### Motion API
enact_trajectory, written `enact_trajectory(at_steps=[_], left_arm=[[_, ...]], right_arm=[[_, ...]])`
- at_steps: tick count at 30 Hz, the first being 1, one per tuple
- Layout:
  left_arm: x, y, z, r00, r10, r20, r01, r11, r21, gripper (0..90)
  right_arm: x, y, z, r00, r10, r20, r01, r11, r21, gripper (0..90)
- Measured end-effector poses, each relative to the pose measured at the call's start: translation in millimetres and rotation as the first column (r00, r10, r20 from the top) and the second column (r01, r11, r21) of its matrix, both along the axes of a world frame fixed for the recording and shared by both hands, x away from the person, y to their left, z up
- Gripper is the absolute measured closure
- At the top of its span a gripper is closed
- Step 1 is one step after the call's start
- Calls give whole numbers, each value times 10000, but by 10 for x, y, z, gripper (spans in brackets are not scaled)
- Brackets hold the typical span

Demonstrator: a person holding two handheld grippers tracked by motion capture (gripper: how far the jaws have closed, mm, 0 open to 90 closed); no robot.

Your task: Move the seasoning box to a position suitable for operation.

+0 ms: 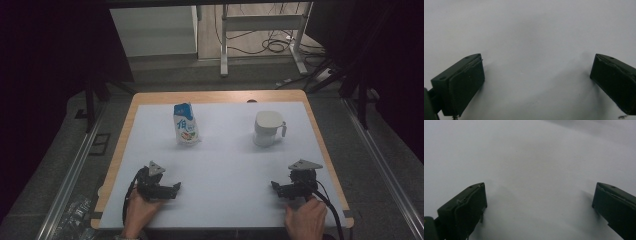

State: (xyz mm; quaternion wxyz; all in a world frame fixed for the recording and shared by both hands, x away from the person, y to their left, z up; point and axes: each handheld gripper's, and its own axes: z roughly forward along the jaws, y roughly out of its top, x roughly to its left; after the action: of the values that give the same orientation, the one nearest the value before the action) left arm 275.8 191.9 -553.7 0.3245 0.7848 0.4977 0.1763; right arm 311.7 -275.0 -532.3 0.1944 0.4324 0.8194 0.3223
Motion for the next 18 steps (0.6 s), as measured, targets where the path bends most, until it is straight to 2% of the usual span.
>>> enact_trajectory(at_steps=[3, 5, 18], left_arm=[[-1, 0, 0, 10000, 4, 4, -4, 10000, 4, 0], [1, 2, -1, 10000, 0, -20, 0, 10000, -23, 0], [-1, 5, -6, 10000, -1, 21, 1, 10000, -67, 0]], right_arm=[[0, 1, 0, 10000, -3, -4, 3, 10000, -14, 0], [-7, 21, -2, 10000, 1, 71, 0, 9998, -196, 0], [3, 17, -1, 10000, 48, 29, -47, 9998, -167, 0]])
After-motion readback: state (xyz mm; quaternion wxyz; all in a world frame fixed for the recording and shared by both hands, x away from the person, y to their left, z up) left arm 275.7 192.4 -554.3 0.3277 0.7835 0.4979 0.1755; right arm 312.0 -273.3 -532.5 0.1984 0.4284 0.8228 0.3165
